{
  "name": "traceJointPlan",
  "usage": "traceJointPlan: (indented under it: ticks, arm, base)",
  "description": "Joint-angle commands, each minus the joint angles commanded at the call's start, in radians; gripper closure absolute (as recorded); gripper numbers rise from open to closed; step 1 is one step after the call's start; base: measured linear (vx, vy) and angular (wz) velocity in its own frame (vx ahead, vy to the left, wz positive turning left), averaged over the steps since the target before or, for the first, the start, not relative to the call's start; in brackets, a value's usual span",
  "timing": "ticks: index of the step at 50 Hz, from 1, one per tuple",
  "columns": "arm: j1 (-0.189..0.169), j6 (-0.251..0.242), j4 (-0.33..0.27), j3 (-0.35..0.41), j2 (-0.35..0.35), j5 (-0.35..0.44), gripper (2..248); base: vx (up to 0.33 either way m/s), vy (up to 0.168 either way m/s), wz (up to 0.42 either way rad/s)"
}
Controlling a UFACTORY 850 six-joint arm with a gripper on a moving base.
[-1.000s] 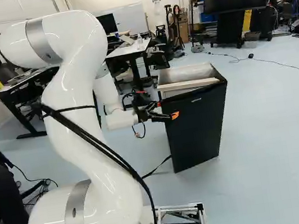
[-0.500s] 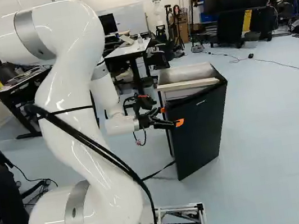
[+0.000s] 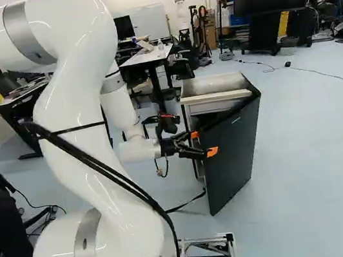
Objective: Open the fridge door
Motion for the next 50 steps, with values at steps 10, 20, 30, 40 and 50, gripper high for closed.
traceJointPlan:
  ticks: [10, 20, 30, 40, 50]
  arm:
    - [-0.005, 0.000, 0.032, 0.033, 0.016, 0.000, 3]
    - [-0.006, 0.000, 0.050, 0.038, 0.018, 0.000, 3]
    - [-0.006, 0.000, 0.066, 0.039, 0.019, 0.017, 3]
    - [-0.006, 0.000, 0.086, 0.039, 0.019, 0.049, 3]
    - [-0.006, 0.000, 0.107, 0.039, 0.019, 0.083, 3]
  base:
    - [0.000, 0.000, 0.000]
    - [0.000, 0.000, 0.000]
    - [0.000, 0.000, 0.000]
    - [0.000, 0.000, 0.000]
    - [0.000, 0.000, 0.000]
